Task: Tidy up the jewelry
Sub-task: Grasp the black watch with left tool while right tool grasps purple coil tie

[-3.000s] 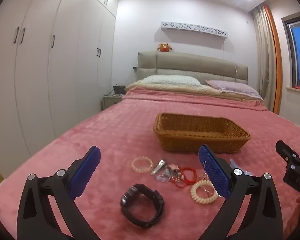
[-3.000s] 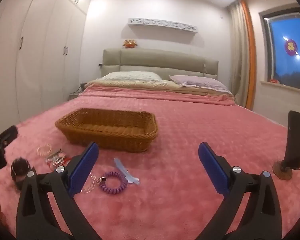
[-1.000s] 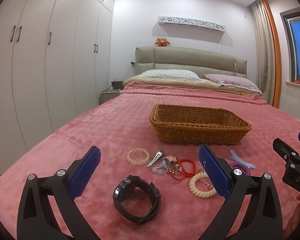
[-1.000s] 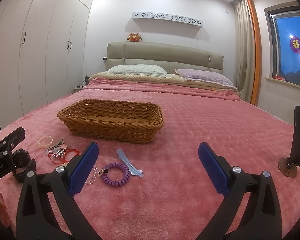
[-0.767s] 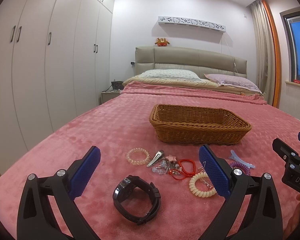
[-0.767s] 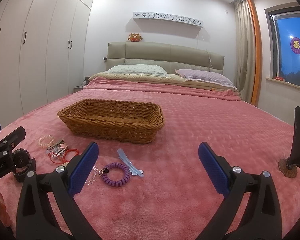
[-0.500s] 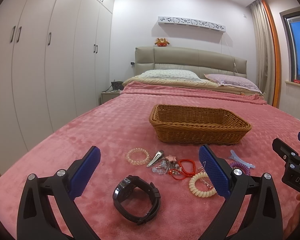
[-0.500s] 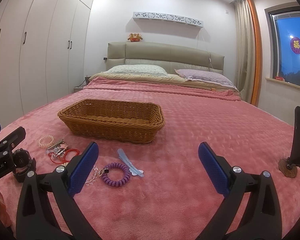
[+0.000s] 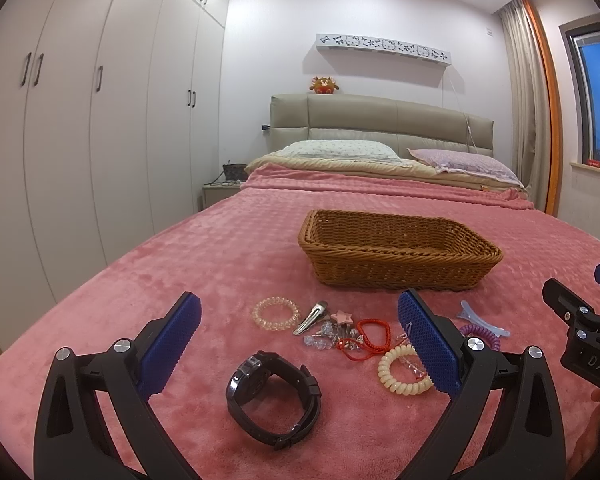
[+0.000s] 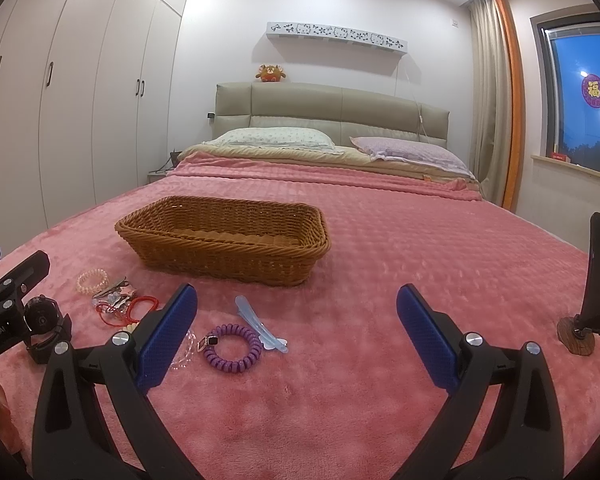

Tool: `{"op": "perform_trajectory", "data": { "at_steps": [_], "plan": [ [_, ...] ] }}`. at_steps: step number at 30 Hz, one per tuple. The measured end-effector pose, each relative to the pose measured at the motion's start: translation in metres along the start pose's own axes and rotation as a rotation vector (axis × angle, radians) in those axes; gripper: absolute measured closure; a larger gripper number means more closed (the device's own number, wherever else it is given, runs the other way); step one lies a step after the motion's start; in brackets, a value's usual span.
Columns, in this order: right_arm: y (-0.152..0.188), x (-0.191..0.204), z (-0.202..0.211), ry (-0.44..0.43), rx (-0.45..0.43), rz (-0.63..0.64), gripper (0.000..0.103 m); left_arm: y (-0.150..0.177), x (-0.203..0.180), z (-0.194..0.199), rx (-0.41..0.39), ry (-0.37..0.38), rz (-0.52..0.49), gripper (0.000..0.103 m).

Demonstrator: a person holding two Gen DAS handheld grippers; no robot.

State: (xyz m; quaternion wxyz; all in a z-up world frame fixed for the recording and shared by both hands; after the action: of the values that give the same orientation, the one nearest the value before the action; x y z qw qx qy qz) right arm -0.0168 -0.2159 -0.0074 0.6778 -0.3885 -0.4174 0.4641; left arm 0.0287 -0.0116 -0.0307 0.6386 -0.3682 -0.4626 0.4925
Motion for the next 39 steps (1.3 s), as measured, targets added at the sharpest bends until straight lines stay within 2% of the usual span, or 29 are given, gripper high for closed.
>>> {"op": "perform_trajectory", "data": {
  "at_steps": [6,9,13,14,18,20,21,23,25,27,29,31,32,34,37,39],
  "plan": [
    [0.000,-0.005,-0.003,0.006,0.017,-0.023,0.008,-0.005,0.034,-0.008,0.063,0.132,0.062,0.007],
    [-0.001,-0.009,-0.009,0.015,0.052,-0.030,0.008,-0.005,0.070,-0.014,0.126,0.155,0.132,0.009],
    [-0.002,-0.017,-0.011,0.017,0.096,-0.030,0.008,0.008,0.098,-0.024,0.227,0.243,0.217,0.011],
    [-0.002,-0.018,-0.011,0.014,0.109,-0.027,0.010,0.011,0.098,-0.027,0.244,0.262,0.215,0.012],
    [0.008,-0.016,-0.011,-0.010,0.196,-0.007,0.022,0.019,0.081,-0.039,0.305,0.268,0.118,0.031],
    [0.013,-0.014,-0.009,-0.026,0.234,-0.006,0.026,0.025,0.073,-0.044,0.322,0.281,0.081,0.031],
    [0.016,-0.011,-0.009,-0.032,0.246,-0.001,0.027,0.028,0.072,-0.047,0.330,0.295,0.076,0.034],
    [0.020,-0.003,-0.010,-0.014,0.256,0.036,0.037,0.037,0.068,-0.055,0.362,0.332,0.071,0.041],
    [0.023,0.005,-0.017,-0.017,0.292,0.059,0.040,0.044,0.065,-0.060,0.394,0.346,0.070,0.049],
    [0.025,0.008,-0.030,-0.021,0.350,0.050,0.046,0.047,0.064,-0.062,0.401,0.364,0.075,0.052],
    [0.026,0.009,-0.049,-0.037,0.430,0.014,0.060,0.047,0.065,-0.061,0.388,0.373,0.076,0.054],
    [0.029,0.007,-0.067,-0.013,0.485,-0.009,0.067,0.048,0.061,-0.060,0.390,0.381,0.072,0.061],
    [0.029,0.006,-0.073,-0.008,0.507,-0.020,0.067,0.048,0.059,-0.061,0.396,0.385,0.066,0.065],
    [0.033,0.005,-0.086,-0.005,0.555,-0.043,0.067,0.050,0.055,-0.063,0.416,0.398,0.051,0.066],
    [0.036,0.009,-0.094,0.001,0.571,-0.044,0.067,0.049,0.050,-0.066,0.431,0.393,0.035,0.071],
    [0.038,0.012,-0.098,0.020,0.580,-0.029,0.067,0.050,0.049,-0.071,0.456,0.379,0.038,0.078]
  ]
}}
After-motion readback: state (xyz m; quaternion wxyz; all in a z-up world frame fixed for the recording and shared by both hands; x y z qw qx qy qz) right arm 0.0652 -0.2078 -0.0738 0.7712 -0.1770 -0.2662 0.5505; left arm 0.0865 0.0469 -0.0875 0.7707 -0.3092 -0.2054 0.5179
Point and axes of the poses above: each gripper's, at about its wrist camera, not at the fingertips, and z roughly against the way its jaws point, x to its left, y to its underside, the point moved 2 cm from there along -z, roughly the way its jaws point, and after that the axes turned 15 degrees about -z, right-handed, at the moved point
